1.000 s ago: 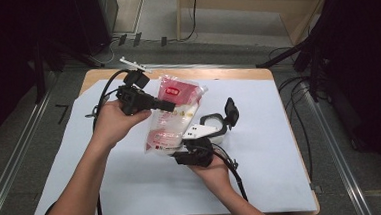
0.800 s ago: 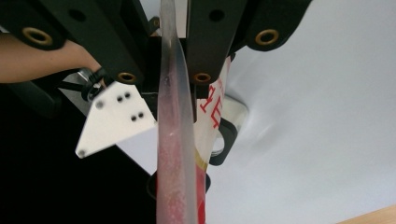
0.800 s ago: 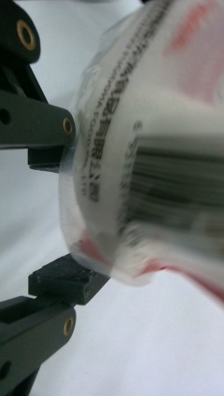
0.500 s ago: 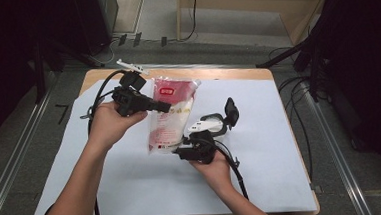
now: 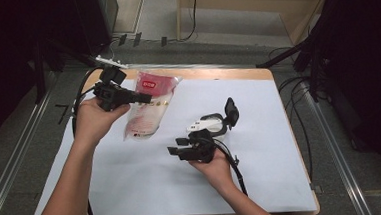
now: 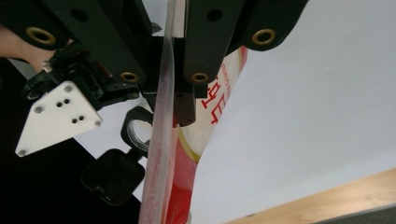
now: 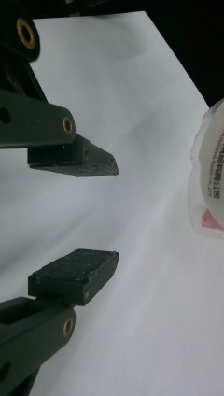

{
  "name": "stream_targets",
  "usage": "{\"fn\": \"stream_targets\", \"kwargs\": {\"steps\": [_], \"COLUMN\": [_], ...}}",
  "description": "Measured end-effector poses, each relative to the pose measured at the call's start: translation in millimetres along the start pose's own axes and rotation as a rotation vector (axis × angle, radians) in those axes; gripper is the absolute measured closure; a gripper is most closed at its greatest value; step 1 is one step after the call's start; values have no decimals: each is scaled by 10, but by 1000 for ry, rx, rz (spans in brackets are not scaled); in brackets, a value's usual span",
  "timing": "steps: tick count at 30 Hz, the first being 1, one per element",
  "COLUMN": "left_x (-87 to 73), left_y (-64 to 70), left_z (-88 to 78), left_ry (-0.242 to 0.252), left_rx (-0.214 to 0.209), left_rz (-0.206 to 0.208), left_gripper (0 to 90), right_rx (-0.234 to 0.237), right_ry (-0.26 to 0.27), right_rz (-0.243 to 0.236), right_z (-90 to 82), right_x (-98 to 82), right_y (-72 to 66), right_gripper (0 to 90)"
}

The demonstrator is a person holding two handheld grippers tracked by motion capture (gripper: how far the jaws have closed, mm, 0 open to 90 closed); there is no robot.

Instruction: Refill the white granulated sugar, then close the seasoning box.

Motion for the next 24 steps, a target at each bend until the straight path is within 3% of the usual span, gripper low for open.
{"fn": "stream_targets", "kwargs": {"steps": [8,11,14,18,22,24], "left_x": [-26,-61,-99,-169,-245,-257], "left_y": [-233,-408,-516,-640,-720,-716], "left_z": [-47,-7,34,81,133,129], "left_ry": [44,63,73,70,29,46], "left_rx": [38,55,56,64,109,81], "left_rz": [-4,22,8,-5,-5,-9], "left_gripper": [900,900,900,900,900,900], "right_rx": [14,15,15,13,-1,-3], "right_ry": [-21,-28,-27,-26,-18,-14], "right_rz": [-10,-19,-25,-22,-24,-23], "right_z": [13,21,20,0,-24,-32], "right_x": [-12,-23,-26,-22,-5,3], "right_y": [1,-19,-29,-19,12,25], "right_gripper": [507,508,508,510,521,521]}}
Point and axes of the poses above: each handheld gripper's, and its own axes: z roughly forward along the jaws, x roughly out of its top, y roughly to its right, the point moved 7 cm from there along z, roughly forward along the jaws, and after that the axes turned 10 degrees about -x, right-handed, at the moved point
